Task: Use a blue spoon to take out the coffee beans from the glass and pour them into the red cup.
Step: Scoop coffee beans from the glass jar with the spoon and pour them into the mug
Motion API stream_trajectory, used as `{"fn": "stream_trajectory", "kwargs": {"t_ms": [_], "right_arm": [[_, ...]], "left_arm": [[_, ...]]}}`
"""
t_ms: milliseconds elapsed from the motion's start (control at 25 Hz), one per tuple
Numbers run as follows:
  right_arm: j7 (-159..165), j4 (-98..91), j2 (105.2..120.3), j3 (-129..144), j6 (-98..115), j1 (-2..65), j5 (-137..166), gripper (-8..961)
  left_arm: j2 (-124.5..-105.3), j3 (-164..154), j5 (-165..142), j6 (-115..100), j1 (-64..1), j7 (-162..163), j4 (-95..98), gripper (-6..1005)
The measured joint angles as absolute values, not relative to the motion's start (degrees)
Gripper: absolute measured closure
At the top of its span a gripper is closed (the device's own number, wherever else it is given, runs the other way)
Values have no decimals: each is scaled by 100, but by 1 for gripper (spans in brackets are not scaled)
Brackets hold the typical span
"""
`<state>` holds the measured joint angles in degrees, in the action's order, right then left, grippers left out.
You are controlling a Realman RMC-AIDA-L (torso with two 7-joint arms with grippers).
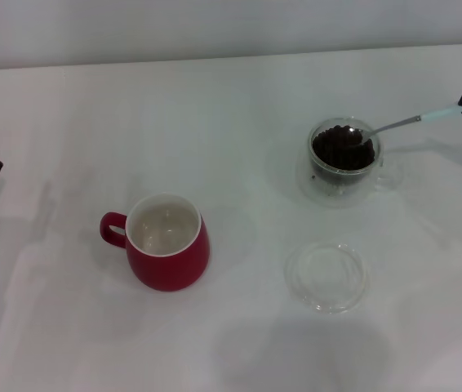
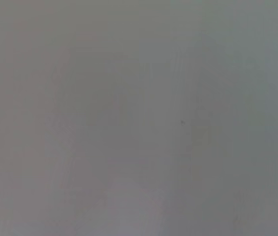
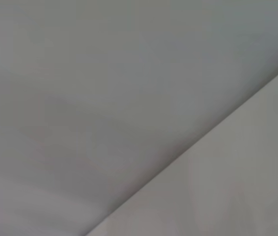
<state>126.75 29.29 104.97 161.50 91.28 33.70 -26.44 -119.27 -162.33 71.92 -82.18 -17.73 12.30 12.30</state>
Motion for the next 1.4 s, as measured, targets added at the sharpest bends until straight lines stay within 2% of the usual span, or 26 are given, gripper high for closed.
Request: {"fn": "stream_trajectory", "kwargs": {"t_ms": [360, 720, 1000, 1400], "right_arm": [[12660, 2838, 10480, 16163, 9475, 3348, -2834, 742], [12627, 2821, 10636, 16172, 9862, 3412, -2930, 739], [12549, 2821, 10861, 16172, 10092, 3475, -2949, 735], [12308, 2807, 11267, 16181, 10174, 3607, -2676, 731]], "left_arm": [[-11936, -16234, 7206, -8218, -1784, 1230, 1170, 290], [-11936, -16233, 7207, -8218, -1824, 1230, 1159, 287], [-11943, -16241, 7191, -8143, -1887, 1234, 1160, 288], [-11949, -16277, 7174, -8068, -1944, 1243, 1201, 289]]}}
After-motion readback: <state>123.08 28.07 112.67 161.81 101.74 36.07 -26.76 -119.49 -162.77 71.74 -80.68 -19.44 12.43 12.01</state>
